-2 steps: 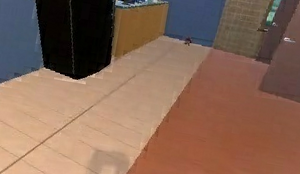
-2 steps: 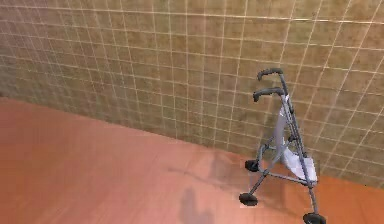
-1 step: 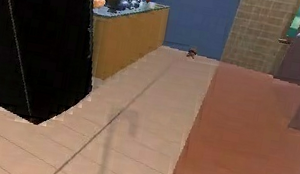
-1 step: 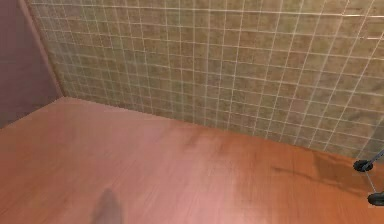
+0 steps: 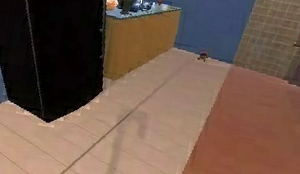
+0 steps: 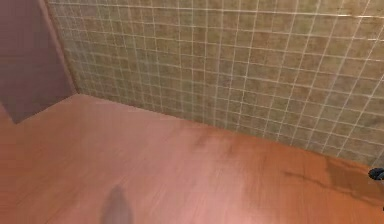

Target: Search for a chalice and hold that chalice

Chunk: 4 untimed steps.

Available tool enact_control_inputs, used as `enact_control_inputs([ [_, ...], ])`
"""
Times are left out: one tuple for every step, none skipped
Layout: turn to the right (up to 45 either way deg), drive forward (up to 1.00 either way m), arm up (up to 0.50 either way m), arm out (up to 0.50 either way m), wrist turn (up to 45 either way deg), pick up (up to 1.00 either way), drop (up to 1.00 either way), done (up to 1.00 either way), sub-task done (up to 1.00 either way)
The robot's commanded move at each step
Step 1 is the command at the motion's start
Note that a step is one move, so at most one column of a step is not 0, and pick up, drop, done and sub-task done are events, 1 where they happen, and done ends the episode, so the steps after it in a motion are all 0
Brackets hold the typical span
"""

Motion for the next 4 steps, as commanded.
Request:
enact_control_inputs([
  [0.0, 1.0, 0.0, 0.0, 0.0, 0.0, 0.0, 0.0, 0.0],
  [0.0, 1.0, 0.0, 0.0, 0.0, 0.0, 0.0, 0.0, 0.0],
  [0.0, 0.15, 0.0, 0.0, 0.0, 0.0, 0.0, 0.0, 0.0],
  [-45.0, 0.0, 0.0, 0.0, 0.0, 0.0, 0.0, 0.0, 0.0],
])
